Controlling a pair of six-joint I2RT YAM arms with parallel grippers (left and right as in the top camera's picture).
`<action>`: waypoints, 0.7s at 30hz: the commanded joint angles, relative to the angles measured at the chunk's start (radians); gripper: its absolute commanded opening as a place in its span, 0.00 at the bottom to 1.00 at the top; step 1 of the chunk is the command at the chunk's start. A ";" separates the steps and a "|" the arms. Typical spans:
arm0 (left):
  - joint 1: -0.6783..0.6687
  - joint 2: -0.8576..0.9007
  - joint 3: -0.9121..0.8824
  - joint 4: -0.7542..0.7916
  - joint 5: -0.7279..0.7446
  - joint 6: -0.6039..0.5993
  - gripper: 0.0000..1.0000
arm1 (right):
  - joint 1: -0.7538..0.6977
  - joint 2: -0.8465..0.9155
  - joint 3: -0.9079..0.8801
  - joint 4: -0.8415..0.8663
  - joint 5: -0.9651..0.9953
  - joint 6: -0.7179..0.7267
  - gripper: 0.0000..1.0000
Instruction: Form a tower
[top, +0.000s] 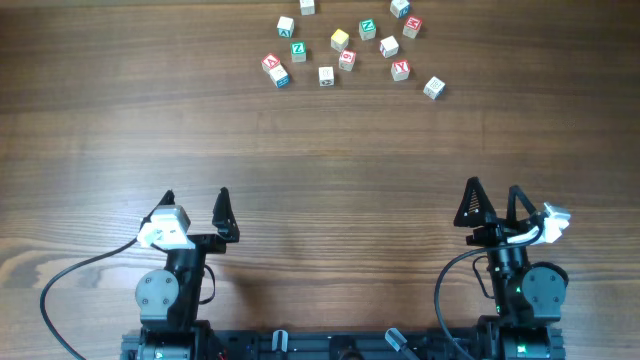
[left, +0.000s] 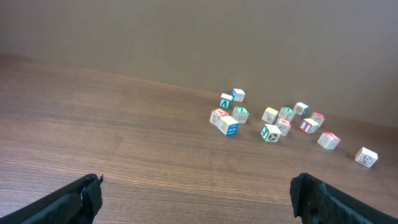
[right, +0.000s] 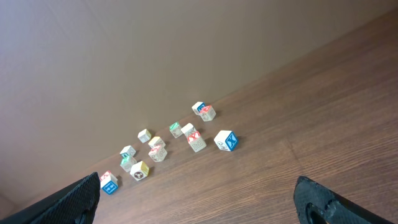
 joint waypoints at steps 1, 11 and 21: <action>0.003 -0.011 0.000 -0.011 0.001 0.017 1.00 | -0.006 -0.009 0.000 0.002 0.010 0.006 1.00; 0.003 -0.011 0.000 -0.011 0.001 0.017 1.00 | -0.006 -0.009 0.000 0.002 0.010 0.007 1.00; 0.003 -0.011 0.000 -0.011 0.001 0.017 1.00 | -0.006 -0.009 0.000 0.002 0.010 0.007 1.00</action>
